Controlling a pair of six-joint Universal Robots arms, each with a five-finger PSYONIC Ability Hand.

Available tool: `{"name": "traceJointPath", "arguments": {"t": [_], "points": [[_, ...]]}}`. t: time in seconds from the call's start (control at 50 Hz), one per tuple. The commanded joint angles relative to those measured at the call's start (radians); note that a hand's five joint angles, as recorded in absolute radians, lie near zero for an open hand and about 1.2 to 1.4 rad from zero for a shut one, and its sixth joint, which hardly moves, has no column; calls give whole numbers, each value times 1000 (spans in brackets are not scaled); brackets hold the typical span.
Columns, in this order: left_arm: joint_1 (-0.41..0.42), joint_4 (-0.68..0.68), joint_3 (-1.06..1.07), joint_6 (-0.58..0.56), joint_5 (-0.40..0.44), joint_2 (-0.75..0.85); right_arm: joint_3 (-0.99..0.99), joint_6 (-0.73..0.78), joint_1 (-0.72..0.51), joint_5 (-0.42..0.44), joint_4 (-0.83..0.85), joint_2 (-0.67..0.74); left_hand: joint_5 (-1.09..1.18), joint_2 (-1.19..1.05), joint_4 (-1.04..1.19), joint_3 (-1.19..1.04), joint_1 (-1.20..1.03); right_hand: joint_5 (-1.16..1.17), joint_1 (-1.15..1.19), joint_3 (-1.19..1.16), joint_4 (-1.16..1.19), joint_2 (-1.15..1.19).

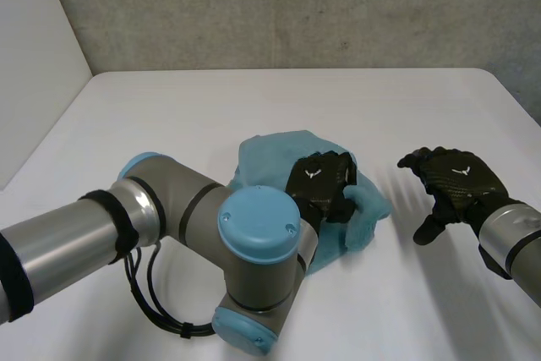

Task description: Fold the laundry

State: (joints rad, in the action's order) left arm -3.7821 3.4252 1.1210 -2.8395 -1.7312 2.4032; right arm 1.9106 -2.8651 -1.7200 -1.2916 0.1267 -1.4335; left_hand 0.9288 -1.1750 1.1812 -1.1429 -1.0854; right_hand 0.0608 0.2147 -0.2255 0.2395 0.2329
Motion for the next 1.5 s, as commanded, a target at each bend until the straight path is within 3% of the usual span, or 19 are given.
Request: {"name": "traceJointPath", "arguments": {"t": [0.02, 0.16, 0.28, 0.38, 0.52, 0.56, 0.6, 0.62, 0.64, 0.78, 0.86, 1.04, 1.1, 1.26, 1.38, 1.4, 1.42, 1.46, 1.5], "points": [[-39, -3, 88, -6, -28, -223, -27, -11, 3, -8, 1, 1, 293, -221, 215, -253, -311, 5, 26, -15, 1, 8], [-168, -21, 201, -113, -16, -518, -126, -212, -9, -6, -25, 83, 293, -221, 215, -253, -311, -61, -40, 51, -65, -58], [-202, -66, 241, -210, -14, -598, -205, -364, -53, 3, -47, 136, 293, -221, 215, -253, -311, -61, -40, 51, -65, -58], [-208, -144, 264, -251, -13, -683, -358, -584, -212, 38, -52, 286, 293, -221, 215, -253, -311, -61, -40, 51, -65, -58], [-208, -187, 273, -251, -7, -748, -520, -709, -398, 44, -59, 413, 293, -221, 215, -253, -311, -61, -40, 51, -65, -58], [-209, -190, 281, -251, -4, -765, -551, -729, -431, 41, -61, 438, 293, -221, 215, -253, -311, 35, 55, -44, 30, 37], [-212, -187, 295, -253, -4, -789, -585, -755, -463, 22, -59, 482, 293, -221, 215, -253, -311, 770, 791, -780, 766, 773], [-212, -187, 295, -253, -4, -789, -585, -755, -463, 21, -59, 482, 293, -221, 215, -253, -311, 774, 795, -784, 770, 777], [-218, -187, 302, -253, -4, -803, -588, -757, -458, 3, -59, 486, 293, -221, 215, -253, -311, 1157, 1178, -1167, 1153, 1159], [-317, -193, 333, -265, 5, -875, -539, -649, -374, -132, -71, 357, 293, -221, 215, -253, -311, 1161, 1182, -1171, 1157, 1163], [-399, -210, 347, -268, 85, -917, -518, -386, -164, -77, -129, 172, 293, -221, 215, -253, -311, 1161, 1182, -1171, 1157, 1163], [-433, -245, 387, -259, 196, -935, -723, -250, -118, 63, -321, 68, 293, -221, 215, -253, -311, 1161, 1182, -1171, 1157, 1163], [-442, -244, 430, -256, 197, -915, -811, -241, -121, 87, -366, 108, 293, -221, 215, -253, -311, 1161, 1182, -1171, 1157, 1163], [-449, -218, 534, -251, 193, -722, -1059, -140, -185, 80, -476, 464, 293, -221, 215, -253, -311, 1161, 1182, -1171, 1157, 1163], [-449, -192, 533, -253, 191, -520, -1225, -10, -219, -11, -558, 719, 293, -221, 215, -253, -311, 1161, 1182, -1171, 1157, 1163], [-450, -186, 527, -253, 191, -483, -1251, 3, -219, -49, -561, 755, 293, -221, 215, -253, -311, 796, 816, -806, 792, 798], [-450, -185, 526, -253, 191, -483, -1251, 3, -219, -49, -561, 756, 293, -221, 215, -253, -311, 792, 813, -802, 788, 795], [-458, -166, 511, -258, 191, -443, -1275, 12, -219, -130, -561, 766, 293, -221, 215, -253, -311, 102, 122, -111, 97, 104], [-464, -153, 504, -261, 191, -437, -1274, 7, -220, -147, -562, 763, 293, -221, 215, -253, -311, 85, 105, -94, 80, 87]]}}
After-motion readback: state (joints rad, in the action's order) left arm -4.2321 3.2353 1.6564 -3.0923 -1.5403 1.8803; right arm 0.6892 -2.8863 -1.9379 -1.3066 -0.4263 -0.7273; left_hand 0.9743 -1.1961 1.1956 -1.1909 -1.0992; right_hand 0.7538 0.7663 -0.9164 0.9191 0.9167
